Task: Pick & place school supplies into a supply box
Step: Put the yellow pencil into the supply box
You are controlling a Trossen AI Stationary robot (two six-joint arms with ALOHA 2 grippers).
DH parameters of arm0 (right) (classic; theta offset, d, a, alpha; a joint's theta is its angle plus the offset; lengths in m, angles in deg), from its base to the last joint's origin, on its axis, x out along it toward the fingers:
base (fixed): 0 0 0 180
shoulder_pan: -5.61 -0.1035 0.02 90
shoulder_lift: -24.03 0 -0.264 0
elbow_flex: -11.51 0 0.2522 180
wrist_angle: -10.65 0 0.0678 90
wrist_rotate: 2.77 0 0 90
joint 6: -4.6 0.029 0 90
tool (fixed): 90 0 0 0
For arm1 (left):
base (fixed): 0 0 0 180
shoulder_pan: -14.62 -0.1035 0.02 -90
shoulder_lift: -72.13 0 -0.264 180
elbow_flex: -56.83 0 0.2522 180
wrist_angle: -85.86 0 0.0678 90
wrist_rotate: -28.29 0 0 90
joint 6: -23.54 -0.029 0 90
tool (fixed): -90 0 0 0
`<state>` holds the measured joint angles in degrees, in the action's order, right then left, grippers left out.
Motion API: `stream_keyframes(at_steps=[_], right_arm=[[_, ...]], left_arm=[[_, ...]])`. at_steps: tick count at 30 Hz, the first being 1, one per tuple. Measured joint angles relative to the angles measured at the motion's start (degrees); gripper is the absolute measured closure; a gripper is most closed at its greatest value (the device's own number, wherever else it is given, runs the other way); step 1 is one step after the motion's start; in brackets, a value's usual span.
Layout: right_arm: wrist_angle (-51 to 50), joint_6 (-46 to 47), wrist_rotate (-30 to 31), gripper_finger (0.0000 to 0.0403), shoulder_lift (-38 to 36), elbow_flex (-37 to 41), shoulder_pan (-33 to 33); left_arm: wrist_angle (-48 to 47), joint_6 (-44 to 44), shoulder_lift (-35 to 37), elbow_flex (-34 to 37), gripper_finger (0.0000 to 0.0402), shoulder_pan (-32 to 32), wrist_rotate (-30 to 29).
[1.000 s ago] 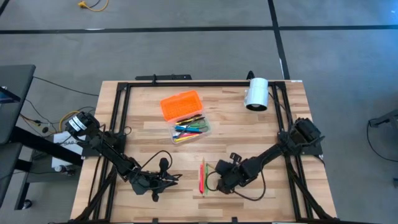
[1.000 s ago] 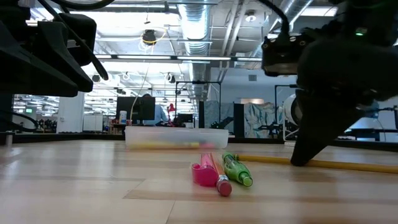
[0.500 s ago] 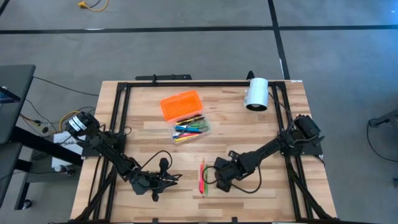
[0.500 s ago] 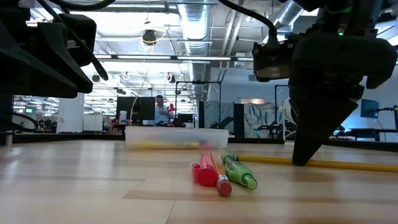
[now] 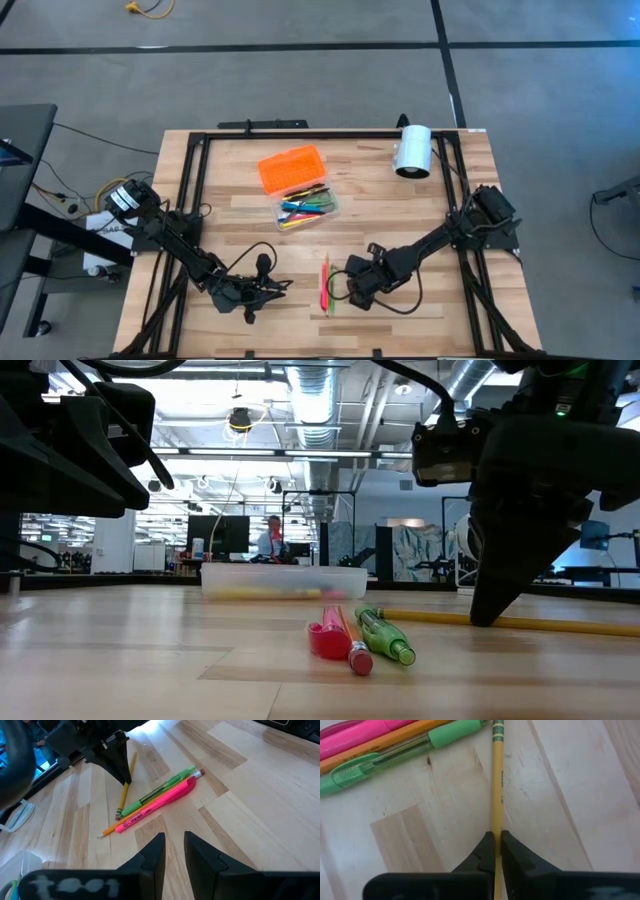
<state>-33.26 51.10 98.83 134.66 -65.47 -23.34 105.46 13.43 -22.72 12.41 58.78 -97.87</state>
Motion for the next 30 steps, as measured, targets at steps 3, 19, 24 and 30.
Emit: stream_keyframes(at_steps=[3, 19, 24, 30], right_arm=[[-0.02, 0.02, 1.32, 0.0401, 0.06, 0.00, 0.00], [-0.28, 0.09, 3.19, 0.0401, 0.09, 0.02, 0.04], [-3.91, 0.11, 4.38, 0.0401, 0.28, -1.91, 0.08], [-12.65, 0.33, 7.57, 0.0402, 0.64, -5.28, -0.15]], left_arm=[[0.00, 0.00, 0.00, 0.00, 0.0340, 0.00, 0.00], [0.00, 0.00, 0.00, 0.00, 0.0340, 0.00, -0.02], [0.00, 0.00, 0.00, 0.00, 0.0340, 0.00, -0.02], [-0.02, 0.00, 0.00, 0.00, 0.0340, 0.00, -0.02]])
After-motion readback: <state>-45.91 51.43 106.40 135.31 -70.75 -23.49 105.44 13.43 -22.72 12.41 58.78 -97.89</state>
